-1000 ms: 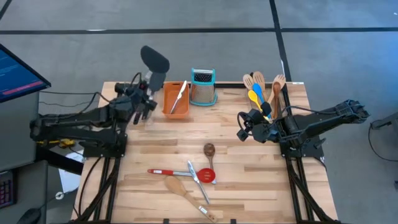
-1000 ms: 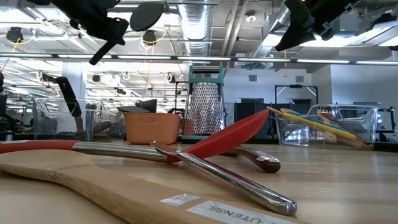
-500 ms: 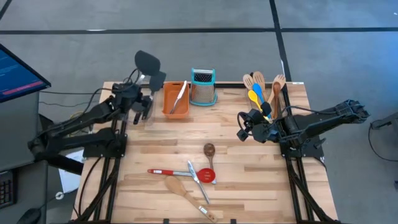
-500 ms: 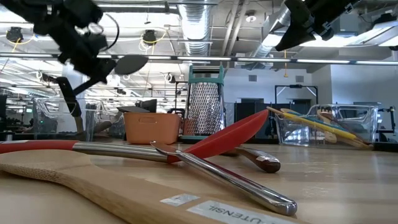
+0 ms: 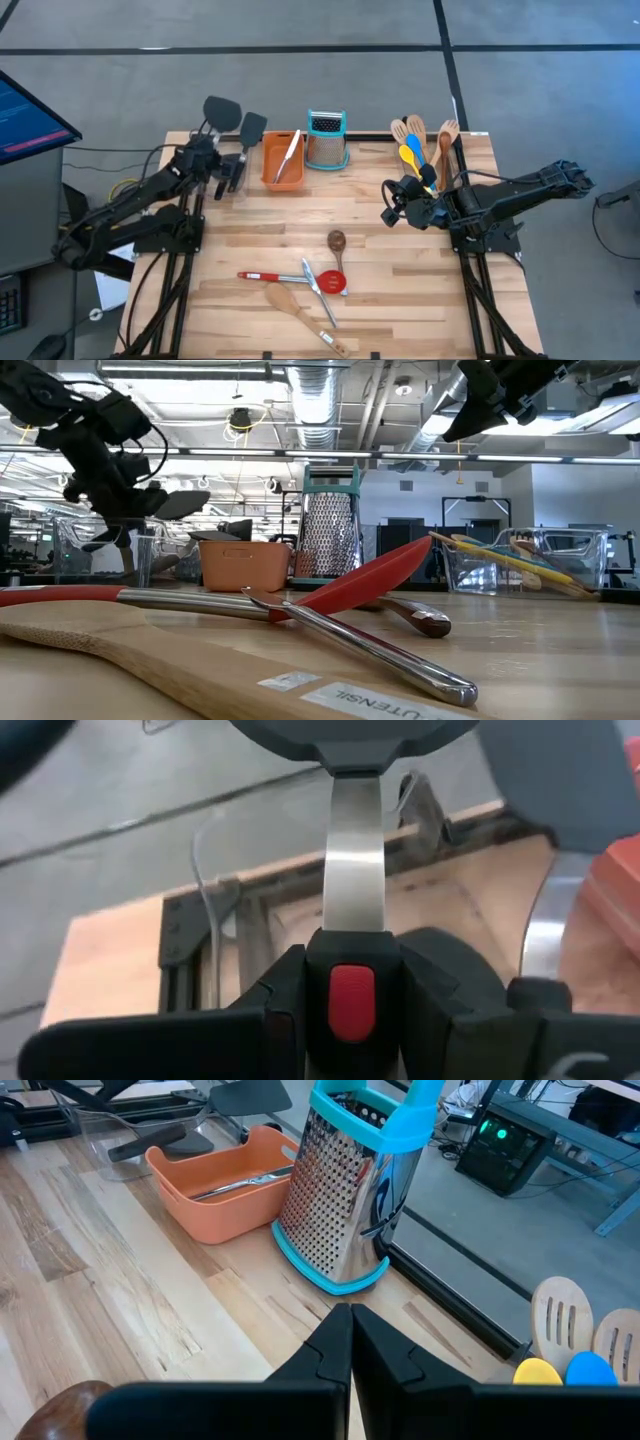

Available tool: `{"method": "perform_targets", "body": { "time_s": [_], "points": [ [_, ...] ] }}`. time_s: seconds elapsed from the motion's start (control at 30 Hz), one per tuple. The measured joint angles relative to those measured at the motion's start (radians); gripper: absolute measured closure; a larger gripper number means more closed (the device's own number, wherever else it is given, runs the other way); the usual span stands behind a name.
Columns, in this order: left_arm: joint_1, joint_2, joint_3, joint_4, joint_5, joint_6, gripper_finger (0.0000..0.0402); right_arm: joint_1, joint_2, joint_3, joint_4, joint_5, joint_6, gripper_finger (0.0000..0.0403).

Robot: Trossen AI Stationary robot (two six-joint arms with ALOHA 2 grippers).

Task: Pick & Place Kitchen Items
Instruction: Put the plastic spatula into the left transparent bin, then put the silver knife into the orange bin

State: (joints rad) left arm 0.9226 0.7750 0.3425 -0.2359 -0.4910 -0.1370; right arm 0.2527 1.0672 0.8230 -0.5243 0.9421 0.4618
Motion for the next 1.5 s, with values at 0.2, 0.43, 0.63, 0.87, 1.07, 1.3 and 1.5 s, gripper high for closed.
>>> {"method": "perform_targets", "body": {
  "time_s": [0.2,0.43,0.63,0.87,1.07,1.3,1.5],
  "points": [
    [0.046,0.000,-0.052,0.021,0.051,-0.033,0.0324,0.000,0.000,0.000,0.000,0.000,0.000,0.0401],
    [0.060,0.000,-0.067,0.052,0.078,-0.037,0.0319,0.000,0.000,0.000,0.000,0.000,0.000,0.0401],
    [0.060,0.000,-0.071,0.061,0.072,-0.049,0.0296,0.000,0.000,0.000,0.000,0.000,0.000,0.0401],
    [0.060,0.000,-0.077,0.070,0.064,-0.055,0.0248,0.000,0.000,0.000,0.000,-0.001,0.000,0.0401],
    [0.060,0.000,-0.077,0.120,0.076,-0.031,0.0212,0.000,0.000,0.000,0.000,-0.002,0.000,0.0401],
    [0.059,-0.008,-0.077,0.201,0.078,-0.053,0.0211,0.000,0.000,0.000,-0.005,-0.002,0.000,0.0401],
    [0.037,-0.034,-0.077,0.203,0.090,-0.060,0.0246,0.000,0.000,0.000,-0.018,-0.002,0.000,0.0401]
  ]
}}
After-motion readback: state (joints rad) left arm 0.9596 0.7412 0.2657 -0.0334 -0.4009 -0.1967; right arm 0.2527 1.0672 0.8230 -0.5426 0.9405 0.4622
